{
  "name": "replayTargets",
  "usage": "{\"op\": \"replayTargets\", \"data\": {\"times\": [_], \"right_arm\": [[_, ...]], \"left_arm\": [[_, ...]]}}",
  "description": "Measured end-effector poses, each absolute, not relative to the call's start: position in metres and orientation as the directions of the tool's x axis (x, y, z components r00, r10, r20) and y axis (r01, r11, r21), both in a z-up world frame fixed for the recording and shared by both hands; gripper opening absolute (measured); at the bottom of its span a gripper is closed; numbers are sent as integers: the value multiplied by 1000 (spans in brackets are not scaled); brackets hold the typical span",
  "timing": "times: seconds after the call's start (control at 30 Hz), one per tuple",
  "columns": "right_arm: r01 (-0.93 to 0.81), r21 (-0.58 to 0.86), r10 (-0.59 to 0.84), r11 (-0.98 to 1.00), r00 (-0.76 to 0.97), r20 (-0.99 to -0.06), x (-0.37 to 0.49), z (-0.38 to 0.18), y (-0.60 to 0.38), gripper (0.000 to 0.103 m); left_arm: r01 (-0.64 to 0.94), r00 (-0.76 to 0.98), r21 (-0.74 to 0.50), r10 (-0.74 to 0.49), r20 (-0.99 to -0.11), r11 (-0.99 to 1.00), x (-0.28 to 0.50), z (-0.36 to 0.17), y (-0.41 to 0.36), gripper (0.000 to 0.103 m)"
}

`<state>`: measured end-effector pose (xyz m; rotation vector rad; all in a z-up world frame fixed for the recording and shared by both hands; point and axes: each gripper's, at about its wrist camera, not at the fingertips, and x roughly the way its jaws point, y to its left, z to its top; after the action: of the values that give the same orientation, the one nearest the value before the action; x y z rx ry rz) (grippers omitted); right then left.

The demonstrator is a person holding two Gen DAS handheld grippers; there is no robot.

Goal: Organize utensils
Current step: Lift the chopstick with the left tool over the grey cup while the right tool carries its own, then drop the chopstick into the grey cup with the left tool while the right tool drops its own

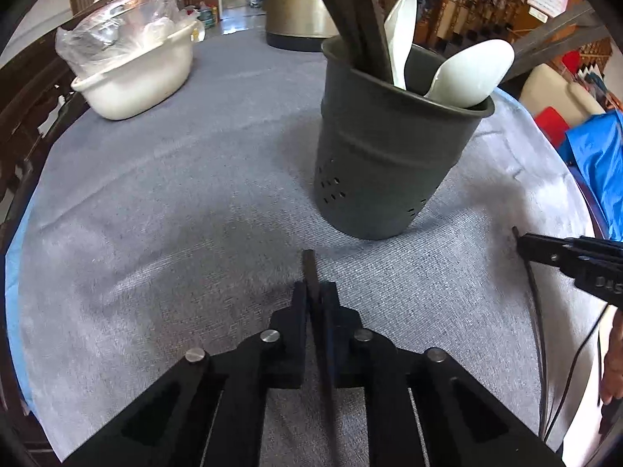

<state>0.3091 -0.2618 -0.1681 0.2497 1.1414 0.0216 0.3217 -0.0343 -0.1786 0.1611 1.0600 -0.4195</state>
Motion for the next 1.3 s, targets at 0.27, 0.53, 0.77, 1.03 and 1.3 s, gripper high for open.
{"op": "replayTargets", "data": {"times": [0.27, 0.53, 0.77, 1.03, 1.3], "right_arm": [[16, 303, 238, 953, 578, -781, 279, -116, -260, 6], [-65, 350, 286, 934, 723, -629, 249, -51, -239, 6], [-75, 302, 251, 950, 757, -603, 246, -16, -225, 8], [74, 291, 236, 954, 417, -878, 296, -117, -245, 21], [55, 131, 110, 990, 285, -952, 327, -163, -220, 20]], "left_arm": [[441, 544, -56, -317, -777, 896, 277, -120, -22, 7], [457, 686, -60, -394, -612, 888, 253, -32, -19, 6], [440, 736, -94, -419, -532, 893, 242, -1, -6, 6], [406, 774, -119, -410, -483, 906, 227, -12, 11, 6], [380, 832, -71, -374, -409, 922, 203, -1, 23, 6]]}}
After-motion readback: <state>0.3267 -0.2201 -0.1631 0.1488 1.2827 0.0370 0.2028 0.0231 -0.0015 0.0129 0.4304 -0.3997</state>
